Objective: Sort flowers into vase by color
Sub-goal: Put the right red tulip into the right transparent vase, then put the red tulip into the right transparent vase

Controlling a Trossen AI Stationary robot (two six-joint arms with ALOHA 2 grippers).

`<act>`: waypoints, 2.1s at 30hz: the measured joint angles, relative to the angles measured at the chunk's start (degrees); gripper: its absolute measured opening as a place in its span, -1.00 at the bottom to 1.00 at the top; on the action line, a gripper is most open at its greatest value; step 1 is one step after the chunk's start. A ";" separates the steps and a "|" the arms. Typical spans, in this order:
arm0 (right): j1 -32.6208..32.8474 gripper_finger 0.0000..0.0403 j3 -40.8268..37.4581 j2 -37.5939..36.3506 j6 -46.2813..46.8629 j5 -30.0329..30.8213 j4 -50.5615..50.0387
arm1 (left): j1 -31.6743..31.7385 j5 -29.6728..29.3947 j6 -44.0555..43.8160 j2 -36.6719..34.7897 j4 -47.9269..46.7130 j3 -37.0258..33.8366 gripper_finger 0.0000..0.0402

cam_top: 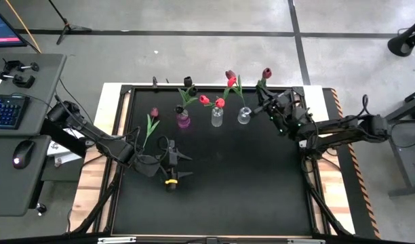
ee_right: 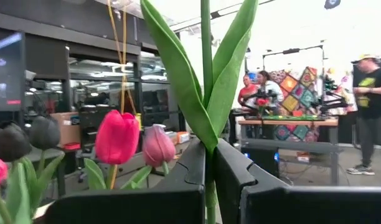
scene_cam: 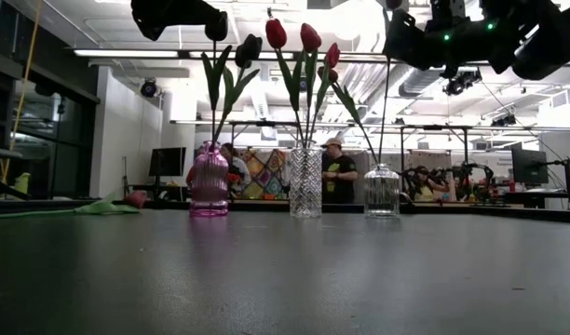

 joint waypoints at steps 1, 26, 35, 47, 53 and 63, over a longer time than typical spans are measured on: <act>0.00 -1.00 0.00 0.00 -0.33 0.47 -0.09 | -0.01 0.00 -0.01 0.00 -0.03 -0.01 0.19; 0.33 -0.52 0.04 0.02 14.58 0.38 -25.45 | 0.00 0.00 -0.01 0.00 -0.01 0.00 0.19; 0.47 0.39 0.04 0.00 18.29 -1.30 -31.49 | -0.01 0.00 -0.01 0.00 -0.01 0.00 0.19; 0.79 0.65 0.07 -6.96 23.18 -1.31 -47.43 | -0.01 0.00 -0.01 0.00 -0.11 -0.01 0.19; 0.79 0.65 0.07 -11.79 28.90 -5.25 -56.40 | -0.01 0.01 -0.25 0.00 -0.54 0.00 0.19; 0.81 0.65 0.07 -12.42 35.62 -12.69 -62.85 | -0.16 3.14 -24.49 3.88 -25.44 0.01 0.19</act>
